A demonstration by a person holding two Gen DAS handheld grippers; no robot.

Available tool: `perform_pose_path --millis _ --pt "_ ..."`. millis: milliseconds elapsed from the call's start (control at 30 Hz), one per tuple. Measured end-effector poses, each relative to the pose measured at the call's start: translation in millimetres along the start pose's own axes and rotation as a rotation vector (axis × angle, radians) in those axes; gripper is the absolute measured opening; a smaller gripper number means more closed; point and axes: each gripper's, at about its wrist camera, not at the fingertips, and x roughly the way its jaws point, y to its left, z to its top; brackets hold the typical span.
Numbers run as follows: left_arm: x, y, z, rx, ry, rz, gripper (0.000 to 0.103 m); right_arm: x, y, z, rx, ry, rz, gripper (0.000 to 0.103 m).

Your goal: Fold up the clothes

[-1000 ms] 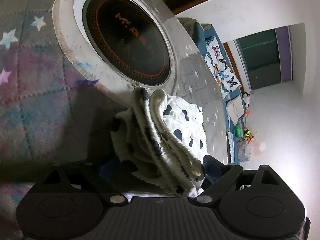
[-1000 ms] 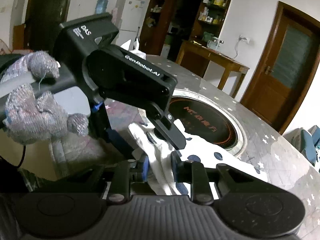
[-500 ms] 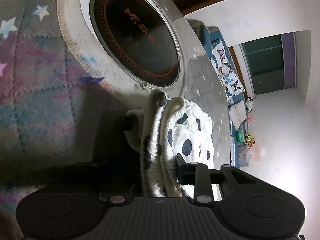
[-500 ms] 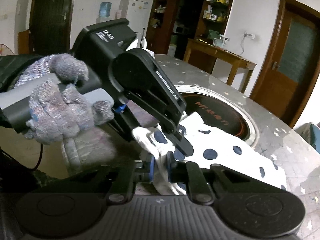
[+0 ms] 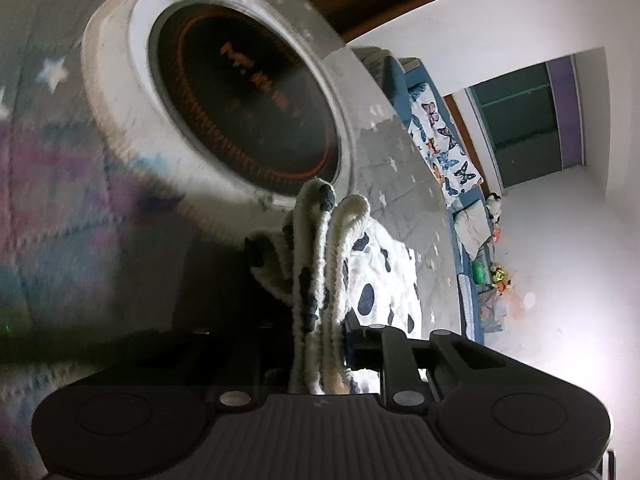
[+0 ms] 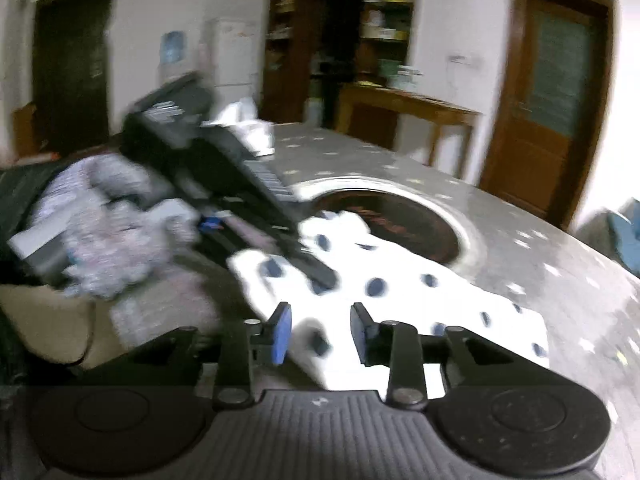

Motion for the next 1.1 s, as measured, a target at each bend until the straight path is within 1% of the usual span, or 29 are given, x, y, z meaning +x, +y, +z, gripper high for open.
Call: perform_pose_path --millis 133,200,267,300,400,567,700,800,867,1000,1100 --pt "0 -7 3 0.045 -0.012 0.023 0.022 6 -43 -12 0.152 0.033 -0.137 0.037" --pt "0 -11 4 0.068 -0.018 0.035 0.022 11 -66 -19 0.243 0.05 -0.185 0.037" --pt "1 -13 3 0.085 -0.015 0.048 0.022 15 -84 -23 0.313 0.048 -0.211 0.037" --pt "1 -13 2 0.088 -0.014 0.05 0.022 17 -89 -23 0.332 0.044 -0.212 0.037" --pt "3 -14 3 0.096 -0.012 0.059 0.022 29 -98 -16 0.337 0.045 -0.19 0.037" --pt "3 -11 3 0.097 -0.01 0.068 0.022 62 -120 -8 0.365 0.09 -0.182 0.036" --pt "7 -12 6 0.101 -0.006 0.073 0.022 74 -141 -12 0.388 0.123 -0.252 0.035" --pt "10 -13 9 0.104 -0.003 0.076 0.022 66 -160 -21 0.456 0.119 -0.293 0.035" --pt "12 -15 11 0.106 -0.001 0.078 0.022 54 -171 -28 0.5 0.115 -0.301 0.035" --pt "16 -18 14 0.117 0.0 0.084 0.022 33 -180 -48 0.604 0.114 -0.255 0.036" --pt "18 -22 14 0.136 -0.001 0.094 0.022 23 -174 -60 0.654 0.091 -0.194 0.036"
